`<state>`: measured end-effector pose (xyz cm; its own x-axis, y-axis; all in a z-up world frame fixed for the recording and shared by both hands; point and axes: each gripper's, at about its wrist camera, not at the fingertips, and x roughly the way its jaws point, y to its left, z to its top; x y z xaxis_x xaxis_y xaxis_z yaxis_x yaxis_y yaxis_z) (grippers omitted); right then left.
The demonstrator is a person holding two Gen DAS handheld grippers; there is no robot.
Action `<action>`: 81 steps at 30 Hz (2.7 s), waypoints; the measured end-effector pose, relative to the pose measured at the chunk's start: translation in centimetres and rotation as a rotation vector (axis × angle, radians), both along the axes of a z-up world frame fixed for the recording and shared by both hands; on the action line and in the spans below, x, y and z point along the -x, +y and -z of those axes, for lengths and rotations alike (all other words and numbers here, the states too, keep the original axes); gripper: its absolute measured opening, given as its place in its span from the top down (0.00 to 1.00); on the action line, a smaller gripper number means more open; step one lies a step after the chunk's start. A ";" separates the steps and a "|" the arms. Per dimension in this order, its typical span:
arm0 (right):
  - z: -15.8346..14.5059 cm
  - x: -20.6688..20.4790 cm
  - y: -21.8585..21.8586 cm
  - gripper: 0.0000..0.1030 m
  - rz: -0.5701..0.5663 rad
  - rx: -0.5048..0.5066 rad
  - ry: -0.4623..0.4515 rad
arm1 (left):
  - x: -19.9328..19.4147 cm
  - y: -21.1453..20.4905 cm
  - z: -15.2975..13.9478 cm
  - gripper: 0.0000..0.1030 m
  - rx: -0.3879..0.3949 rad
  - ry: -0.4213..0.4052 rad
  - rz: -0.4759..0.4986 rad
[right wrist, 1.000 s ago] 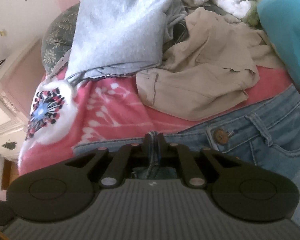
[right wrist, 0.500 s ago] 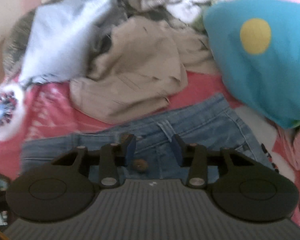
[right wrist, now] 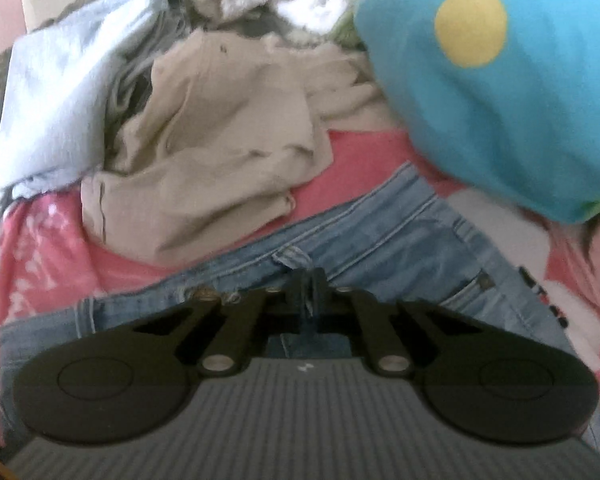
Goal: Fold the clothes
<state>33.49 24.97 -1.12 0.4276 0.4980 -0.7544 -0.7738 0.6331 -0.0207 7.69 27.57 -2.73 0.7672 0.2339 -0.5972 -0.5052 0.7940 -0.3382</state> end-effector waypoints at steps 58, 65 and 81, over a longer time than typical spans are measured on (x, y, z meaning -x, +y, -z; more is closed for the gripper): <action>-9.3 32.5 -31.1 0.56 0.209 -0.089 -0.270 | 4.8 -8.2 -1.8 0.68 -0.071 -0.101 0.393; -0.9 33.4 -24.3 0.61 0.036 0.106 -0.321 | 4.6 -7.2 -1.5 0.69 -0.102 -0.107 0.347; -2.8 32.2 -26.8 1.00 0.151 -0.039 -0.183 | 4.2 -5.6 -2.0 0.69 -0.093 -0.132 0.341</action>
